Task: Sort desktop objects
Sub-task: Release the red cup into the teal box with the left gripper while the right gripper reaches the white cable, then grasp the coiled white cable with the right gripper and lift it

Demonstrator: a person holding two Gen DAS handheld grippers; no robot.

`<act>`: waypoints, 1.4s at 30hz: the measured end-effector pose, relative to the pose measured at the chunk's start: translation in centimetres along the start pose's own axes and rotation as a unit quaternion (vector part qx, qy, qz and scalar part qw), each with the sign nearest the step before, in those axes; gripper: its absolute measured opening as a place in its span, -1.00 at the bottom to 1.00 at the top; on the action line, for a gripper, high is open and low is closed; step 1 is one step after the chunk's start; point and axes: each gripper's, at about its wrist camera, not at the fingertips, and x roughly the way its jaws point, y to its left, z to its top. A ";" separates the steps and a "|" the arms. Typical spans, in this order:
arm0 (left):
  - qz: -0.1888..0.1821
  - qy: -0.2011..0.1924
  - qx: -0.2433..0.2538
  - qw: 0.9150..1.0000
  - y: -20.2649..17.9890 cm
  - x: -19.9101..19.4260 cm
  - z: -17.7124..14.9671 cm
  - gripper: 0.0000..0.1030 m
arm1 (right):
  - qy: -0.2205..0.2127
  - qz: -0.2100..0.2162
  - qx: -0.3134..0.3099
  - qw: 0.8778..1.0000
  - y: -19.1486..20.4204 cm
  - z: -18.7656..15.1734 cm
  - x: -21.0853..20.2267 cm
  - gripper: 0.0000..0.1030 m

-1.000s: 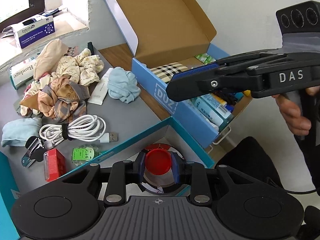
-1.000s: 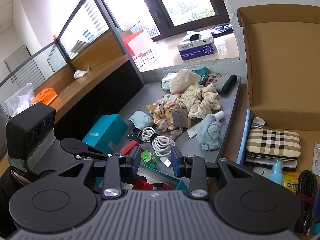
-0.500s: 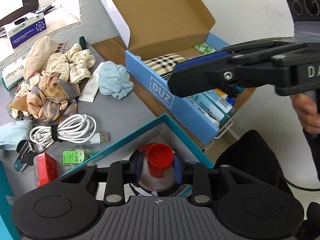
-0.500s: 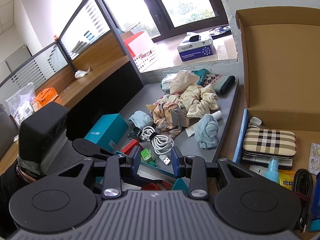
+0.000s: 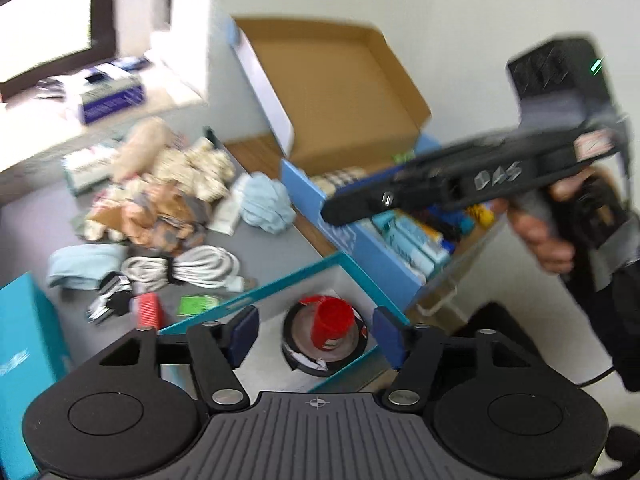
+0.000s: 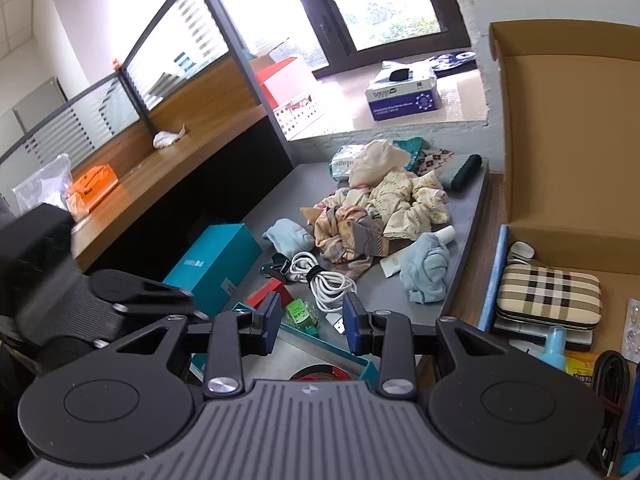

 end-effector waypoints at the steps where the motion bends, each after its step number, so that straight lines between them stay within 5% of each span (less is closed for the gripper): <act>1: 0.005 -0.016 -0.008 1.000 0.2 -0.7 -0.4 0.31 | 0.003 0.001 -0.003 1.000 0.2 0.0 0.3 -0.18; 7: 0.052 -0.084 -0.039 0.994 0.7 -3.1 -3.0 0.31 | 0.028 0.002 -0.024 0.999 1.5 0.6 2.7 -0.02; 15: 0.117 -0.113 0.001 0.987 -0.3 -3.2 -4.5 0.42 | 0.082 -0.020 -0.081 0.993 3.5 2.0 6.4 0.25; 22: 0.117 -0.146 -0.001 0.982 -0.4 -4.7 -5.5 0.42 | 0.145 -0.072 -0.161 0.974 4.9 3.1 10.3 0.25; 30: 0.062 -0.182 -0.003 0.981 -1.1 -6.2 -7.0 0.64 | 0.205 -0.103 -0.235 0.944 6.6 3.9 15.6 0.20; 34: 0.040 -0.188 -0.013 0.981 -0.8 -6.7 -8.0 0.64 | 0.221 -0.114 -0.243 0.938 6.4 4.0 17.8 -0.01; 42: -0.007 -0.209 -0.009 0.978 -0.4 -7.5 -9.8 0.64 | 0.231 -0.128 -0.252 0.931 6.6 4.2 20.1 -0.04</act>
